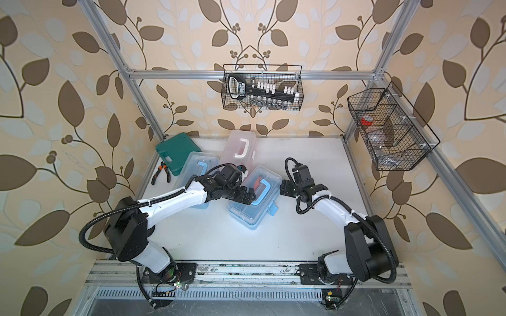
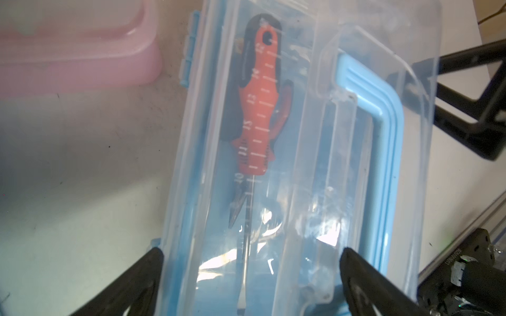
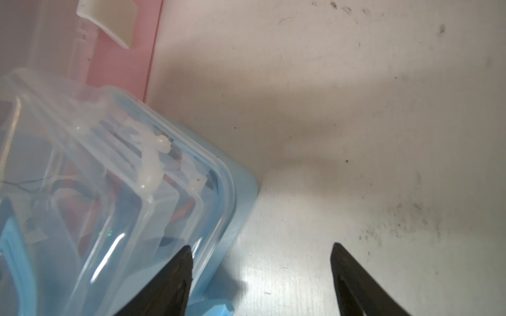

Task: Close toolboxes
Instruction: Adjust the toolbox at the center of the board.

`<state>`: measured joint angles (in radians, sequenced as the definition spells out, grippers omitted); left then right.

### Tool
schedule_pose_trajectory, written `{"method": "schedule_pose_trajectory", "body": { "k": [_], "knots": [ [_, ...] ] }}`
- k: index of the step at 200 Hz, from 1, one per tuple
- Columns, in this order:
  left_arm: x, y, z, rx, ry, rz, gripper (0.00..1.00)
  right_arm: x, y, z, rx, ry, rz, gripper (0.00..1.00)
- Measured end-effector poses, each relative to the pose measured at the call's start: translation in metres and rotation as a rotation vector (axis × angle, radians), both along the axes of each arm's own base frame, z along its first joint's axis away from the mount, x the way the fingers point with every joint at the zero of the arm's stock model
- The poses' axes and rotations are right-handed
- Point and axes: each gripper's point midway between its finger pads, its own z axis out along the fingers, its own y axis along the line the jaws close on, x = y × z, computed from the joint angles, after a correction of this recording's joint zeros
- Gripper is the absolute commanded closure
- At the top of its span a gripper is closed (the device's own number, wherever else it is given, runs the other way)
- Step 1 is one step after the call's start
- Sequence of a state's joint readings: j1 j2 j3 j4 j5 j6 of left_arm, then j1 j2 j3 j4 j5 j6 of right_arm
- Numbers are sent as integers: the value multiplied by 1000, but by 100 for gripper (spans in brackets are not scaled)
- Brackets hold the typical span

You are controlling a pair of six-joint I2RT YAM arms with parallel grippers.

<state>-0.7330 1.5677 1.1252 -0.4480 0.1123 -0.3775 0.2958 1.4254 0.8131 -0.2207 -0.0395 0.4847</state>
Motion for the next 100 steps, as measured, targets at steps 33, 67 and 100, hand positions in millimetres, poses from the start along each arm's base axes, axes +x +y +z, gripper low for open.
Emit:
{"method": "schedule_pose_trajectory", "body": {
  "k": [33,67,100],
  "knots": [
    [-12,7,0,5,9,12,1,20,15,-2,38,-12,38,24],
    [-22,13,-2,11,32,27,1,39,25,3,74,-39,64,24],
    [-23,13,-2,5,44,46,1,57,42,14,131,-82,111,24]
  ]
}}
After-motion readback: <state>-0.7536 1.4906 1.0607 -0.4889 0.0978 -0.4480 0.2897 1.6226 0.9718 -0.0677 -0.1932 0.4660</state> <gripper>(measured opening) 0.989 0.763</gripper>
